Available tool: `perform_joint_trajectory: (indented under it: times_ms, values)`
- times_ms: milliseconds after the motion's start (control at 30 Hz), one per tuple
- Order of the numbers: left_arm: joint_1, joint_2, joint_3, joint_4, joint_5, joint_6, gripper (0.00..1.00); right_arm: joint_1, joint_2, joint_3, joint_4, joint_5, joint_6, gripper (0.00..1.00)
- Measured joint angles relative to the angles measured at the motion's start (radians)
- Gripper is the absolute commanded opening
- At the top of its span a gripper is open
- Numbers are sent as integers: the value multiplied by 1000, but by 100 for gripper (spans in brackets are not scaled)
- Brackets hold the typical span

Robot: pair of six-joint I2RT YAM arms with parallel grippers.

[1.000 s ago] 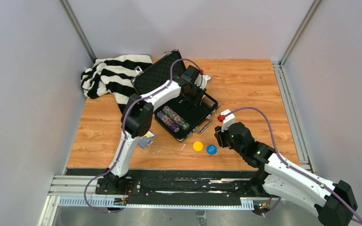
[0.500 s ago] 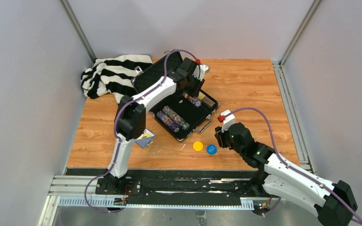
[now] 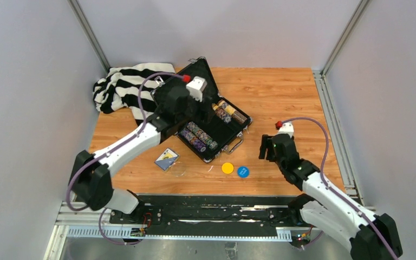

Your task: Pack up texas hold em set

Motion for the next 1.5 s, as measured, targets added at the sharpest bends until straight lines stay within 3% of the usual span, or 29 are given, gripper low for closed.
perform_joint_trajectory:
  times_ms: [133,367,567,700,767,933,1000,1200,1367,1500]
  values:
    - [0,-171,-261,159,-61,-103,72,-128,95,13,-13,-66,70,69]
    - [-1,-462,-512,200,-252,-152,86,-143,230,59,-20,-123,157,71]
    - [-1,-615,-534,186,-402,-154,92,-143,313,100,-31,-93,203,69]
    - [-1,-607,-553,164,-447,-162,93,-143,374,142,-52,-71,221,67]
    - [-1,-592,-562,153,-456,-167,93,-143,393,148,-56,-60,234,61]
    - [-1,-562,-566,138,-459,-182,93,-135,394,148,-25,-103,232,61]
    - [-1,-555,-566,138,-458,-190,99,-102,393,148,0,-120,210,59]
    - [19,-477,-511,30,-461,-253,99,135,421,190,58,-179,99,60]
    - [179,-444,-500,-31,-388,-365,97,316,502,307,111,-201,-11,63]
    - [288,-457,-546,-63,-335,-393,99,388,571,392,148,-218,-78,63]
